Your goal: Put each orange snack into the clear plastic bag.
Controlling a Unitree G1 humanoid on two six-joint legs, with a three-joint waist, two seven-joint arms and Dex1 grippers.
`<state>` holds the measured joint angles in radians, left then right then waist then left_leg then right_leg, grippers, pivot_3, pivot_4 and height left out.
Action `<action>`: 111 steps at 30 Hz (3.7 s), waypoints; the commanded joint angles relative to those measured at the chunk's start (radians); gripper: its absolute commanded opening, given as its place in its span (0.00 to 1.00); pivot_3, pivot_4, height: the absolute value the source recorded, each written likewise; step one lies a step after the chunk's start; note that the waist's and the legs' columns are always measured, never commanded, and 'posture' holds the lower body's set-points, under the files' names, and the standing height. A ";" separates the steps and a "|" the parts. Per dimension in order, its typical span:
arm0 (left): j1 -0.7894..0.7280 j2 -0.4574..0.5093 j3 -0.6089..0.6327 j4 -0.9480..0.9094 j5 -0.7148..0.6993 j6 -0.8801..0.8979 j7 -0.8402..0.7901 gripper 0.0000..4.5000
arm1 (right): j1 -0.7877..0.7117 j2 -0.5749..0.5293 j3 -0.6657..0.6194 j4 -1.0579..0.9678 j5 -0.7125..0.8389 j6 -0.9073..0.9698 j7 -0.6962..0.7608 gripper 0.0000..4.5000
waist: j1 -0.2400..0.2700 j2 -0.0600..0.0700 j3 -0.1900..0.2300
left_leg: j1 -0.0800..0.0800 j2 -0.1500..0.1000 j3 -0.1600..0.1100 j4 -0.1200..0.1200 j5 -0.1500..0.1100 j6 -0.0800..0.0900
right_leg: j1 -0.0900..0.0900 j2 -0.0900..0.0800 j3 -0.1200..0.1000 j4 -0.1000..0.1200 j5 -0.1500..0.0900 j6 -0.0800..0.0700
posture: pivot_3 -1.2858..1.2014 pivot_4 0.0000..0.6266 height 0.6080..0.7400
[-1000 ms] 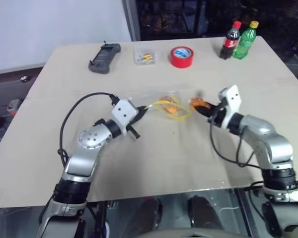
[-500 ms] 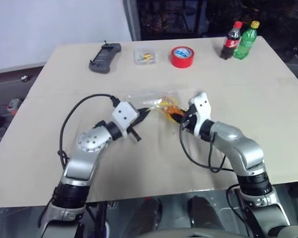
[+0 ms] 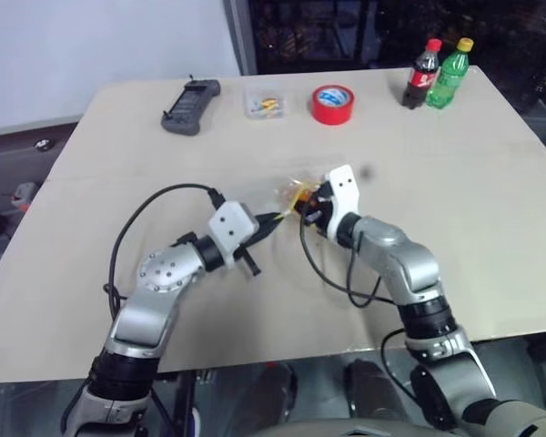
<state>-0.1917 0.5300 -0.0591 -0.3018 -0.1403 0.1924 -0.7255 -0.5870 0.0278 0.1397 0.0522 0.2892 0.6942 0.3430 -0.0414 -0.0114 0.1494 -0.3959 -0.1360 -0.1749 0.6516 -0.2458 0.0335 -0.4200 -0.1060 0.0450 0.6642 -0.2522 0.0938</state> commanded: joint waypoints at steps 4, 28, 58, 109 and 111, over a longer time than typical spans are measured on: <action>0.009 0.017 0.021 -0.040 -0.002 -0.010 0.012 0.00 | -0.042 0.007 0.061 0.079 -0.015 -0.087 0.105 0.33 | -0.001 0.000 0.000 | 0.000 0.000 0.000 0.000 0.000 0.000 | 0.000 0.000 0.000 0.000 0.000 0.000 | 0.52 0.24 1.00; -0.052 -0.022 0.134 0.051 -0.120 0.058 0.069 0.00 | 0.008 -0.506 0.263 0.080 -0.517 -0.643 0.219 0.89 | 0.002 0.000 0.000 | 0.001 0.000 0.002 0.000 0.000 0.000 | 0.000 0.000 0.001 0.000 0.000 0.000 | 0.52 0.24 1.00; -0.569 -0.087 0.119 0.533 -0.043 -0.170 0.118 0.00 | -0.446 -0.589 0.086 0.542 -0.619 -0.844 0.056 0.02 | 0.003 -0.002 0.000 | -0.003 0.000 0.000 0.001 0.000 0.000 | 0.000 -0.001 -0.002 -0.002 0.000 0.000 | 0.52 0.24 1.00; -0.166 -0.015 -0.067 0.147 0.171 -0.328 0.036 0.00 | -0.122 -0.482 0.283 -0.163 -0.615 -0.676 0.438 0.24 | 0.025 -0.001 0.001 | 0.001 0.001 0.002 0.000 0.000 0.000 | 0.001 0.001 0.000 -0.001 0.001 0.000 | 0.52 0.24 1.00; -0.169 -0.016 -0.066 0.139 0.170 -0.319 0.035 0.00 | -0.122 -0.481 0.283 -0.162 -0.615 -0.674 0.442 0.12 | 0.025 -0.001 0.001 | 0.001 0.001 0.002 0.000 0.000 0.000 | 0.001 0.001 0.000 -0.001 0.001 0.000 | 0.52 0.24 1.00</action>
<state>-0.3450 0.5082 -0.1318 -0.1083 0.0361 -0.1229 -0.6927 -0.6836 -0.4589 0.4367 -0.0964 -0.3298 0.0351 0.7802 -0.0161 -0.0122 0.1503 -0.3946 -0.1351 -0.1733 0.6520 -0.2463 0.0333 -0.4193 -0.1052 0.0451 0.6628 -0.2515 0.0941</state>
